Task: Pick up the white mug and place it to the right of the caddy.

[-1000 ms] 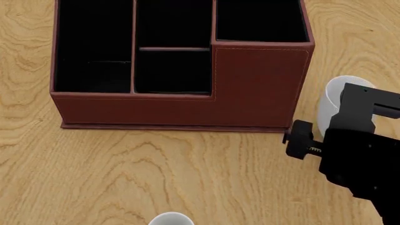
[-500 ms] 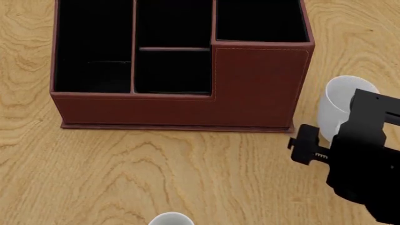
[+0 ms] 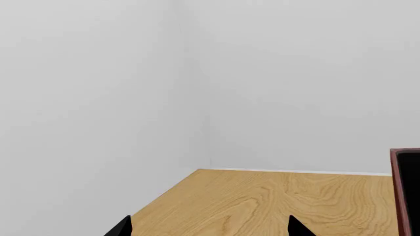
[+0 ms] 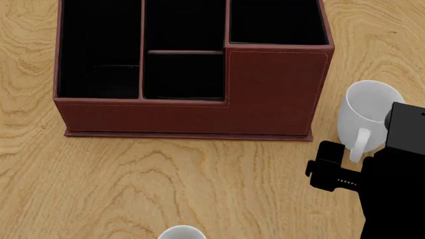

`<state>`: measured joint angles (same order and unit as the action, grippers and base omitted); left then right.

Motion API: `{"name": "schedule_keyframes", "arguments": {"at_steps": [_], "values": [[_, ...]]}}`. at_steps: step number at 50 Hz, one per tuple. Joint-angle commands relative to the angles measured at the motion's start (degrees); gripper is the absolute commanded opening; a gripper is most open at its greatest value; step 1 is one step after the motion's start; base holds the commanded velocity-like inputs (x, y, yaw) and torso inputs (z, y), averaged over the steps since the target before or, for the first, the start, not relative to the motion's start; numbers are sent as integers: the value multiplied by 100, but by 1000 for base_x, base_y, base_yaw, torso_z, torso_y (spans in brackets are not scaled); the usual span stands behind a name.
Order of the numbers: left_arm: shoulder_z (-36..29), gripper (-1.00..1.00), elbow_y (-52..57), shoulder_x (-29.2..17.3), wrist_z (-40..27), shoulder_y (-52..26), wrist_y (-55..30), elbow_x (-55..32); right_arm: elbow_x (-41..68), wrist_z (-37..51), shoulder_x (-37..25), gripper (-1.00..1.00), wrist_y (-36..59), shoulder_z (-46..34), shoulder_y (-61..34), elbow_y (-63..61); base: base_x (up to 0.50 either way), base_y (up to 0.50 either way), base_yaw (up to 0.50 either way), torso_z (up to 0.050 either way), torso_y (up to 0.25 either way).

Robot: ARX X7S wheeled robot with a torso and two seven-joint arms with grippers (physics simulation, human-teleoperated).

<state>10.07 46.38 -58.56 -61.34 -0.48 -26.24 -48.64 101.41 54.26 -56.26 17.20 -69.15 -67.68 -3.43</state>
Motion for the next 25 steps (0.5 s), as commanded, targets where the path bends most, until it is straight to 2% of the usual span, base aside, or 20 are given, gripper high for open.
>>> {"name": "schedule_keyframes", "arguments": {"at_steps": [1, 9, 11, 13, 22, 24, 25], "values": [[20, 100, 5, 47, 43, 69, 63, 63, -224, 706, -777, 100, -263, 183, 92, -1660, 0, 0, 0, 0, 0], [-12, 100, -26, 77, 67, 46, 68, 85, -261, 852, -904, 100, -335, 227, 106, -1953, 0, 0, 0, 0, -1], [-119, 100, -33, 126, 116, -46, 97, 95, -700, 1469, -1536, 100, -820, 323, 344, -3396, 0, 0, 0, 0, 0], [-133, 100, -5, 96, 95, -137, 42, 3, -853, 1695, -1731, 100, -967, 352, 411, -3847, 0, 0, 0, 0, 0], [-199, 100, 43, 220, 150, -41, 169, 133, -1585, 2137, -2328, 100, -1577, 259, 894, -4965, 0, 0, 0, 0, 0], [-191, 100, 128, 141, 82, -203, 47, -86, -1880, 2276, -2447, 100, -1690, 213, 1019, -5208, 0, 0, 0, 0, 0], [-280, 100, 93, 237, 140, -108, 151, 122, -1997, 2315, -2480, 100, -1711, 186, 1071, -5266, 0, 0, 0, 0, 0]]}}
